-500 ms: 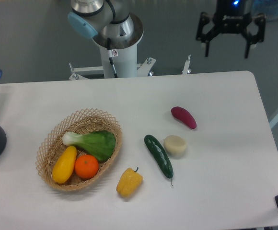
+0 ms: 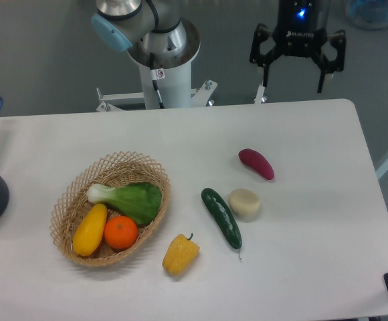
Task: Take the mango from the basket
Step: 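Move the open gripper from above the table toward the wicker basket, then lower the gripper into the basket over the yellow mango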
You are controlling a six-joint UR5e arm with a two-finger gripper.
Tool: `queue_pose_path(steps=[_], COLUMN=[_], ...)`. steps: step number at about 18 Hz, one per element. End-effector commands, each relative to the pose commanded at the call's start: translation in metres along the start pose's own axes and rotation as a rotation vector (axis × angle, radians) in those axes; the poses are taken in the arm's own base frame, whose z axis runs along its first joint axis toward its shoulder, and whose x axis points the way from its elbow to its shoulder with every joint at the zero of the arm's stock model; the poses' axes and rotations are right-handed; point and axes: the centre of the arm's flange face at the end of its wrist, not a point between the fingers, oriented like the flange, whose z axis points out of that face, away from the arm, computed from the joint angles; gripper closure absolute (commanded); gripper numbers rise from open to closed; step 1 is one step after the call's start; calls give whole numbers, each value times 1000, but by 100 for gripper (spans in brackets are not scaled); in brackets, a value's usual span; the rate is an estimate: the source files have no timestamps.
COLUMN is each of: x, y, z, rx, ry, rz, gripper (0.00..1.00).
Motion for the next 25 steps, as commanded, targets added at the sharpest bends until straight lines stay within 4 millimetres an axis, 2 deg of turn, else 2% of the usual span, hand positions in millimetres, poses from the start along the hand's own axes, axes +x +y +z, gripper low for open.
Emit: queue_pose_path(steps=[4,8,11,16,20,25], x=[11,29,41,90,118,167], y=[6,-11,-22,-45,-68,-105], z=[13,24,31,67,89,141], rx=[-2,53,83,62,44,-19], ry=[15,80,118,202,249,346], rz=[-89,-292,-318,-284,-222,-122], gripper=[0,0,0,0,0,0])
